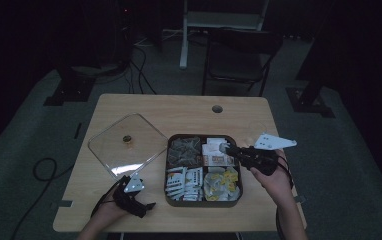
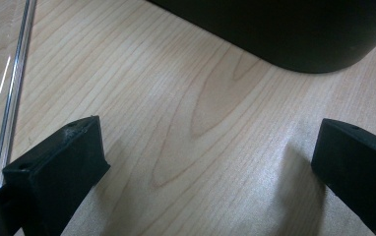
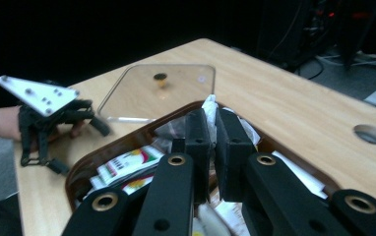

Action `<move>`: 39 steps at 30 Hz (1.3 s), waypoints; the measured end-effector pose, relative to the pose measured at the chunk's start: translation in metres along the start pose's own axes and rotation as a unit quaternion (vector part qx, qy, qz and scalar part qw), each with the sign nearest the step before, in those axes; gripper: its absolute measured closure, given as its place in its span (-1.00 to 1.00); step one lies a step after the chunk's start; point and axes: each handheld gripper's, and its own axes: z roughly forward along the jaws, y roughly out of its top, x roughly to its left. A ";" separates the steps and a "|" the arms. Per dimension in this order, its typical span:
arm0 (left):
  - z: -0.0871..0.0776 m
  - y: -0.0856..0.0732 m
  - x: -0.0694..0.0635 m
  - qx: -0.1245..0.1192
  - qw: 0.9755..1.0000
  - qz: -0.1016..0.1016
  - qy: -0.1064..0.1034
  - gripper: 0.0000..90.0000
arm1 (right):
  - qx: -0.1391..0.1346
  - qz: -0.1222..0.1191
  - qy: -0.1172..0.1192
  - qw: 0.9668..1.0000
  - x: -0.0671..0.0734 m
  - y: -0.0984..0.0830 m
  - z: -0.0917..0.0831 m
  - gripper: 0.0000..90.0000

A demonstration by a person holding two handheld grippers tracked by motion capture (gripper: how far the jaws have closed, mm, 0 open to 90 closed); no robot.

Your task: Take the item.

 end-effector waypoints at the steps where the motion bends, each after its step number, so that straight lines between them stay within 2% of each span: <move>1: 0.000 0.000 0.000 0.000 1.000 0.000 0.000 -0.99 | -0.004 0.000 -0.004 1.000 -0.002 0.001 -0.001 0.90; 23: 0.000 0.000 0.000 -0.001 1.000 0.000 0.000 -0.99 | -0.026 0.015 -0.063 0.998 -0.051 0.021 -0.003 0.91; 39: 0.000 0.000 0.000 0.000 1.000 0.001 0.000 -0.99 | -0.035 0.044 -0.125 0.991 -0.096 0.021 -0.011 0.90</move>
